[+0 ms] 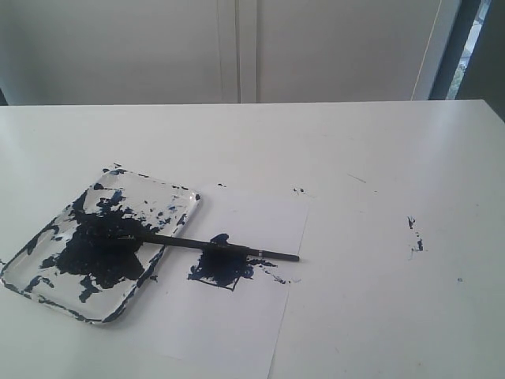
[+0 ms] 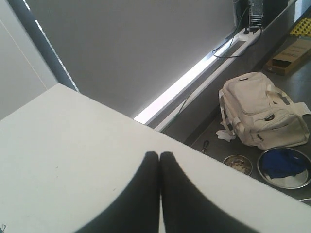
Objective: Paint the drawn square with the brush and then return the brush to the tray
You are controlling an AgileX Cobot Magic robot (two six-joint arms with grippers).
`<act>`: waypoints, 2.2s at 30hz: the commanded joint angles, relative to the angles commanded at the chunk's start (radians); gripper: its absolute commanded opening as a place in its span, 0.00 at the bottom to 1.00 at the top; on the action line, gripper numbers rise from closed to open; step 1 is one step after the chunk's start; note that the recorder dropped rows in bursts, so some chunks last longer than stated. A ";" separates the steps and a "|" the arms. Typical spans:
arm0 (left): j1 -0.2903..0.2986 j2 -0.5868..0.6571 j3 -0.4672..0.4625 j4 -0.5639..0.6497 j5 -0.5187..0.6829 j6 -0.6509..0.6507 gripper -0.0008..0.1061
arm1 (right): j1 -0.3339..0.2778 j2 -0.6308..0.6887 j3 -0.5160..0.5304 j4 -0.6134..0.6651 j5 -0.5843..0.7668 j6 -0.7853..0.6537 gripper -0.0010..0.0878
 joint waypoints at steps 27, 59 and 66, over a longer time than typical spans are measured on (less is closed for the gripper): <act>0.000 0.000 0.390 -0.164 -0.023 0.000 0.01 | 0.000 0.000 0.000 0.000 0.000 0.000 0.01; 0.000 0.000 0.390 -1.299 0.052 1.546 0.01 | 0.000 0.000 0.000 0.000 0.000 0.000 0.01; 0.000 0.000 0.390 -1.296 0.048 1.577 0.01 | 0.000 0.000 0.000 0.000 0.000 0.000 0.01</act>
